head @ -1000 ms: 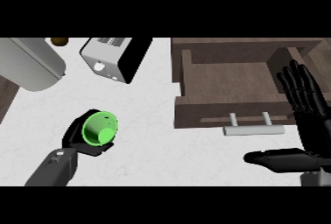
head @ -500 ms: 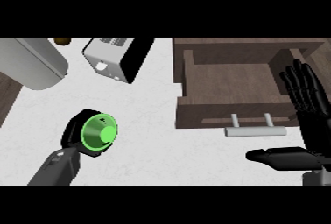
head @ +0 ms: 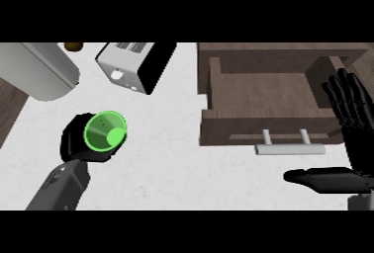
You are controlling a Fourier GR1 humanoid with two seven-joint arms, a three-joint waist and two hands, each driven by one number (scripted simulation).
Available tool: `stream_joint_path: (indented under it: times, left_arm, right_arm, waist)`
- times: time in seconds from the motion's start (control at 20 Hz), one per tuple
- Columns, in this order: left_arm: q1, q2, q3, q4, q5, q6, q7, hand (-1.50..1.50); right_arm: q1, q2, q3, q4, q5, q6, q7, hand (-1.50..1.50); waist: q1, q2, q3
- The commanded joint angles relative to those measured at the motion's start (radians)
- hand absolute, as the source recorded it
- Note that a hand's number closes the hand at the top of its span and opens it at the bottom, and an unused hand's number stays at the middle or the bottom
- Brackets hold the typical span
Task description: Pick up the cup, place it into the drawer and close the drawer
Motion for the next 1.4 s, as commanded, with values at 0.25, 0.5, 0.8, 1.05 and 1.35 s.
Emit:
stream_joint_path:
  times: [0.25, 0.5, 0.8, 1.05, 1.35]
  left_arm:
    - [-0.074, -0.083, -0.085, -0.252, 0.011, 0.002, 0.093, 1.50]
    - [-0.043, -0.134, -0.167, -0.476, -0.020, 0.129, 0.199, 1.50]
    - [-0.181, -0.175, -0.224, -0.660, -0.019, 0.251, 0.455, 1.50]
    - [-0.335, -0.186, -0.272, -0.617, -0.033, 0.364, 0.571, 1.50]
    - [-0.402, -0.193, -0.449, -0.640, 0.006, 0.555, 0.668, 1.50]
  right_arm:
    - [0.021, -0.003, -0.027, 0.019, 0.005, -0.004, -0.017, -1.50]
    - [0.023, 0.008, -0.031, -0.021, -0.007, -0.012, -0.001, -1.50]
    - [-0.027, -0.063, -0.117, 0.026, -0.079, 0.035, 0.019, -1.50]
    - [-0.014, -0.051, -0.100, 0.002, -0.080, 0.039, 0.033, -1.50]
    - [0.076, 0.011, -0.048, -0.027, -0.017, 0.020, -0.044, -1.50]
  waist:
    - [0.021, -0.011, 0.003]
    - [0.021, -0.010, 0.003]
    - [0.019, -0.010, 0.003]
    - [0.004, -0.004, 0.002]
    - [-0.001, -0.005, 0.002]
